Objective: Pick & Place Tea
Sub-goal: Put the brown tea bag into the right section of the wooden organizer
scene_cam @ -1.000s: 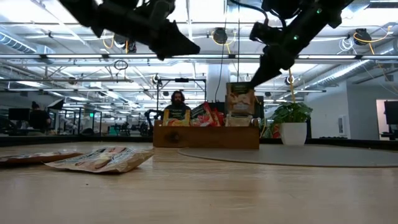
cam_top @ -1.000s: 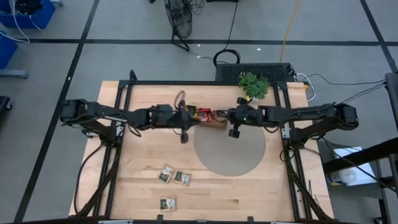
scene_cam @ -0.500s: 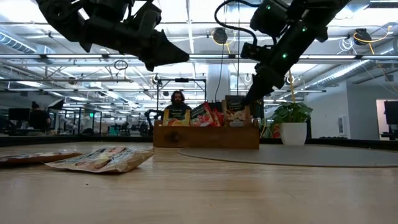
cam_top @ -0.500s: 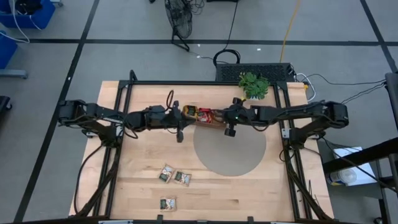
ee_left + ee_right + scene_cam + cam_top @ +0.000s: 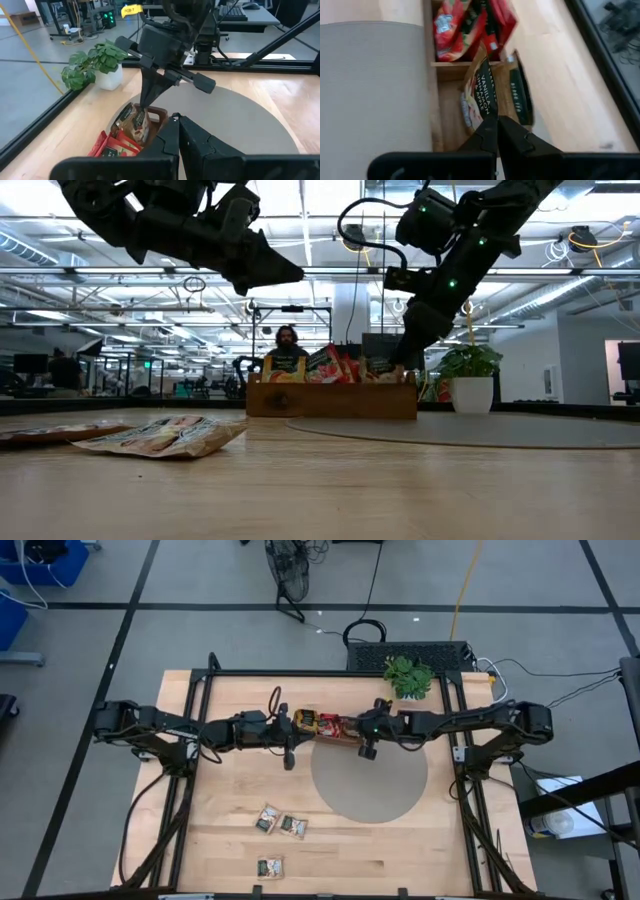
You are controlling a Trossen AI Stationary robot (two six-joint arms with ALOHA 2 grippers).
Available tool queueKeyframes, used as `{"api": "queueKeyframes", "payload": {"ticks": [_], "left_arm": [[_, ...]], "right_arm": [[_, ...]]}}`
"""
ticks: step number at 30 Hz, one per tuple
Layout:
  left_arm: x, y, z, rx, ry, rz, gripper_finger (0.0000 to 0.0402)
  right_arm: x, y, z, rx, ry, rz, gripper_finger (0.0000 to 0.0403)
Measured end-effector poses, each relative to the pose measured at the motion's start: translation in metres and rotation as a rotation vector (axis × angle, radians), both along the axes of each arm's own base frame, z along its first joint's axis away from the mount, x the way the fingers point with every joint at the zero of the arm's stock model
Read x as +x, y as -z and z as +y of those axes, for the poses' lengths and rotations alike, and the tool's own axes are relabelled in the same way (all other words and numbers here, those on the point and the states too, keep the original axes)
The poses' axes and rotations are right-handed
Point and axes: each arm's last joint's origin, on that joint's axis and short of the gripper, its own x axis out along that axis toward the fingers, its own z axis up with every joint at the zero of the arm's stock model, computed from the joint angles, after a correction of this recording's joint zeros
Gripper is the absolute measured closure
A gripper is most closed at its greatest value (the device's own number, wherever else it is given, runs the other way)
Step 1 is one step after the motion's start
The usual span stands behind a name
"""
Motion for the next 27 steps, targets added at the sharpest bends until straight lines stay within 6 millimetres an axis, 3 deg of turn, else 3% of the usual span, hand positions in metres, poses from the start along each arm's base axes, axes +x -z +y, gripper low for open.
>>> {"api": "queueKeyframes", "payload": {"ticks": [27], "left_arm": [[-0.0006, 0.0036, -0.0001, -0.012, -0.002, 0.037, 0.0392]], "right_arm": [[-0.0024, 0.0012, -0.0006, 0.013, 0.088, -0.002, 0.0403]]}}
